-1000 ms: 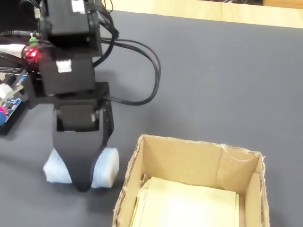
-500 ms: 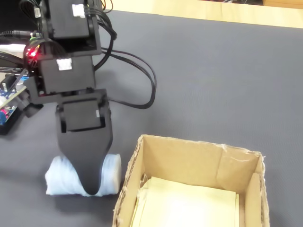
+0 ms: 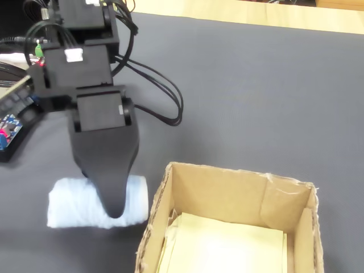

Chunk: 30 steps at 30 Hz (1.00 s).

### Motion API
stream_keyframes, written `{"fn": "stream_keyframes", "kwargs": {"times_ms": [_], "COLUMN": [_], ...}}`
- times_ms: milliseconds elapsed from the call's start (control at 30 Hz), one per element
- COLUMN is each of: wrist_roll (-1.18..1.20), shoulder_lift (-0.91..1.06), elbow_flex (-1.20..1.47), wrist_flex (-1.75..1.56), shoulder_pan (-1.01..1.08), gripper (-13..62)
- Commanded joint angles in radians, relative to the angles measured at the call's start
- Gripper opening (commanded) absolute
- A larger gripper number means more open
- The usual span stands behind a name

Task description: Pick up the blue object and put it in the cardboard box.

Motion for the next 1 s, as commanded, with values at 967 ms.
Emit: {"fn": "stream_keyframes", "kwargs": {"times_ms": [967], "wrist_roll": [-0.043], "shoulder_lift": [0.080], "elbow_flex": [-0.156], "wrist_flex": [-0.184], "shoulder_pan": [-0.342], "gripper": [31.0]}}
